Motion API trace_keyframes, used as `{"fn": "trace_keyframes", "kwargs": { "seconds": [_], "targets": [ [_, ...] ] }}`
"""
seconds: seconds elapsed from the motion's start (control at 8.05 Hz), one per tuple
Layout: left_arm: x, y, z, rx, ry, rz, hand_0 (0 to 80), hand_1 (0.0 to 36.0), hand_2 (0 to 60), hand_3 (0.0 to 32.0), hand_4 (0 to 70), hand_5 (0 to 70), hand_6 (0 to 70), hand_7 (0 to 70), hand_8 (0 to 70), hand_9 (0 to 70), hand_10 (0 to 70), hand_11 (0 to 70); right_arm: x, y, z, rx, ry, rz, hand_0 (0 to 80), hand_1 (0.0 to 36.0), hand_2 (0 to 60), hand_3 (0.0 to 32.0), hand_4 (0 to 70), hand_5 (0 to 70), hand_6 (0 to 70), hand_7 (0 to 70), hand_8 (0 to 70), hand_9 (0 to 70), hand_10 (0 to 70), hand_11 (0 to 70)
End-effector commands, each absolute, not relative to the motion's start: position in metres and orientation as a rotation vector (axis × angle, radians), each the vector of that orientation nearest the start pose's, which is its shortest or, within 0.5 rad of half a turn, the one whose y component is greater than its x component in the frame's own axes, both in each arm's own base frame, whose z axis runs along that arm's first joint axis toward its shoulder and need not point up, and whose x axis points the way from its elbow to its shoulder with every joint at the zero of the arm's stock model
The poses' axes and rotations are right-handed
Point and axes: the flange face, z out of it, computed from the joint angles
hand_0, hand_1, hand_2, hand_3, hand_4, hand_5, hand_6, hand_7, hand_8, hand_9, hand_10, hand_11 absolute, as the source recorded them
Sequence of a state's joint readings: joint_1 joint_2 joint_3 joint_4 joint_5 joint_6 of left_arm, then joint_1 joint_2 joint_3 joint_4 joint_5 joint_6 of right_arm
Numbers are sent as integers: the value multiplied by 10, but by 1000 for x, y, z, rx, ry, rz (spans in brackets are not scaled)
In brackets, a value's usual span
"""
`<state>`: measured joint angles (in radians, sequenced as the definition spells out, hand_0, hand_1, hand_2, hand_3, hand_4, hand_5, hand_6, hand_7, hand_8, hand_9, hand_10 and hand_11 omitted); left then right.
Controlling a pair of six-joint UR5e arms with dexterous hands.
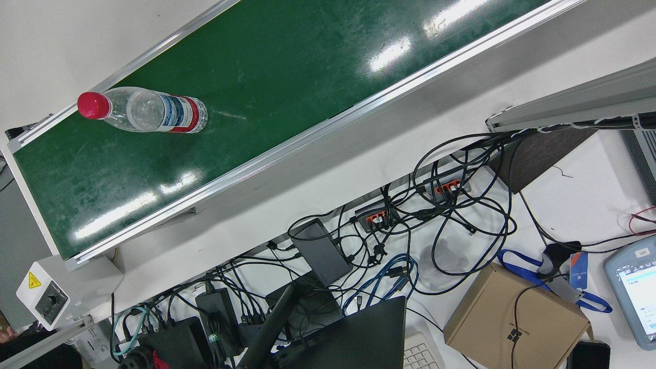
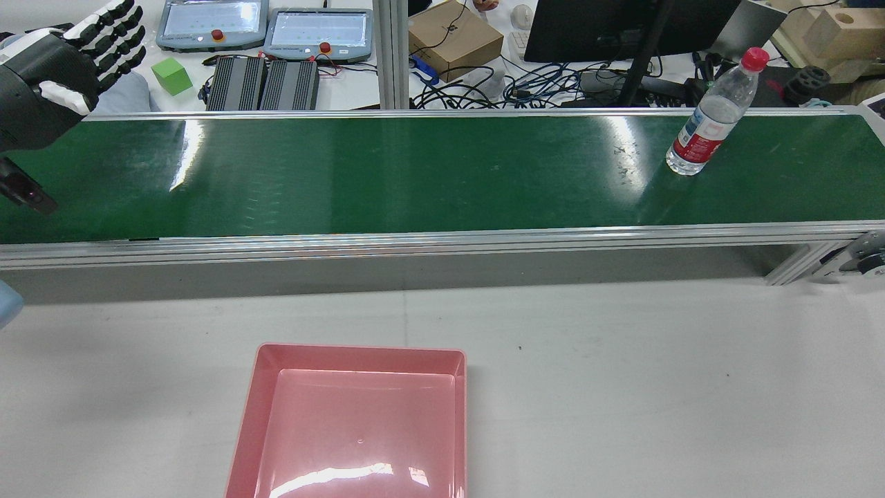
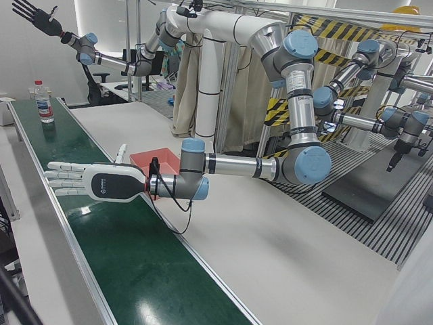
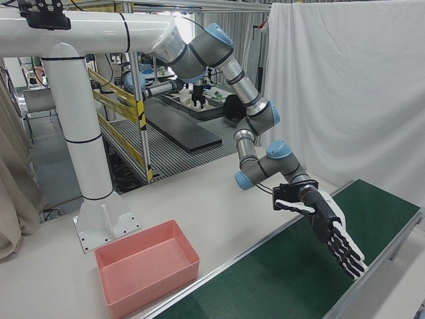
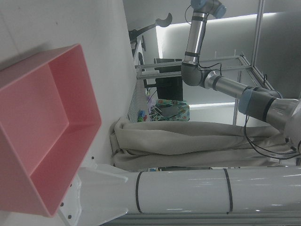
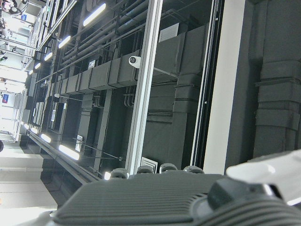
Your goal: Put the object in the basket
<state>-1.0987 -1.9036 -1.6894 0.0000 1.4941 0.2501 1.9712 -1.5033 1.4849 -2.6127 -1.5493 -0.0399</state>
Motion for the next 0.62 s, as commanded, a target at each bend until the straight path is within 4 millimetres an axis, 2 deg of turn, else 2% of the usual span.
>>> {"fn": "trace_keyframes", "kwargs": {
  "seconds": [0.0,0.25,0.5],
  "targets": [
    [158,-620,437,-210,2419,-1450,513,29,0,28,0,50,0,0,7,11,0,4,342,-460,632,-573,2486,-1465,0,0,0,0,0,0,0,0,0,0,0,0],
    [157,-620,437,-210,2422,-1449,514,29,0,30,0,53,0,0,5,9,0,4,342,-460,632,-573,2486,-1465,0,0,0,0,0,0,0,0,0,0,0,0],
    [157,-620,435,-212,2424,-1446,518,31,0,18,29,59,0,0,25,23,3,16,342,-460,632,-573,2486,-1465,0,0,0,0,0,0,0,0,0,0,0,0]
  ]
}}
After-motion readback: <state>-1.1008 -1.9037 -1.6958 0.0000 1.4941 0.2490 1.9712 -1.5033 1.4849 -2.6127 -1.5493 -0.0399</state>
